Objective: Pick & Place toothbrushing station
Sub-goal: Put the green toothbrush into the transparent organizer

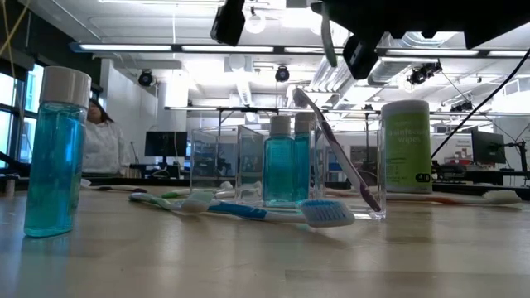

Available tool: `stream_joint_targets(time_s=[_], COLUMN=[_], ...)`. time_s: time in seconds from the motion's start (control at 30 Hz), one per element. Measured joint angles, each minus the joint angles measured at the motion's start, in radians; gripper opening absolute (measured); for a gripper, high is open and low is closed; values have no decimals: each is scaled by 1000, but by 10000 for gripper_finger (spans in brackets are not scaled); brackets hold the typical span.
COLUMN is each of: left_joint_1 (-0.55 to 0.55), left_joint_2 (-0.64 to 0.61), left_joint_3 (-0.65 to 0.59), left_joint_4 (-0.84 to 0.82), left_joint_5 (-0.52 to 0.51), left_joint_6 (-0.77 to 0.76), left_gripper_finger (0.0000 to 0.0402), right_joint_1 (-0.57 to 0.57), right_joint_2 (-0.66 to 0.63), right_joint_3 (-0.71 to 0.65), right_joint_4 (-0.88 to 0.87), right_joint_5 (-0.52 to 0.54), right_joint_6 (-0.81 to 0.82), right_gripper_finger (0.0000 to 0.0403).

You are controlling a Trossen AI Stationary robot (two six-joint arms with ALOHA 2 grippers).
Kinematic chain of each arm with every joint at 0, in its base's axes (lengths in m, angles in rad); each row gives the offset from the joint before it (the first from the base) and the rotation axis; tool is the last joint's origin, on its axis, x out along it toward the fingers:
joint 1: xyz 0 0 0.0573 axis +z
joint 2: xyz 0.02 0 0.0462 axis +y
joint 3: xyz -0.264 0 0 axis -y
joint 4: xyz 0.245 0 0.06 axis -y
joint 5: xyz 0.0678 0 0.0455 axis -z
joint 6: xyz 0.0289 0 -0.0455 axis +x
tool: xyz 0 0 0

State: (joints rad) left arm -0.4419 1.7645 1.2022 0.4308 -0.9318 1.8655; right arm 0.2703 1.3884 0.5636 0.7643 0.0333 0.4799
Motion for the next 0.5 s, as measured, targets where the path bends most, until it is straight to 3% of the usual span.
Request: stream_joint_targets(time_s=[0.5], left_joint_1=[1], left_joint_2=[0], left_joint_3=[0], left_joint_4=[-5], left_joint_5=[-8], left_joint_6=[-23], left_gripper_finger=[2], right_joint_1=[2], right_joint_2=[0], right_joint_3=[0], right_joint_4=[-4], right_joint_5=[-9], right_joint_6=[-85], right_gripper_finger=[17])
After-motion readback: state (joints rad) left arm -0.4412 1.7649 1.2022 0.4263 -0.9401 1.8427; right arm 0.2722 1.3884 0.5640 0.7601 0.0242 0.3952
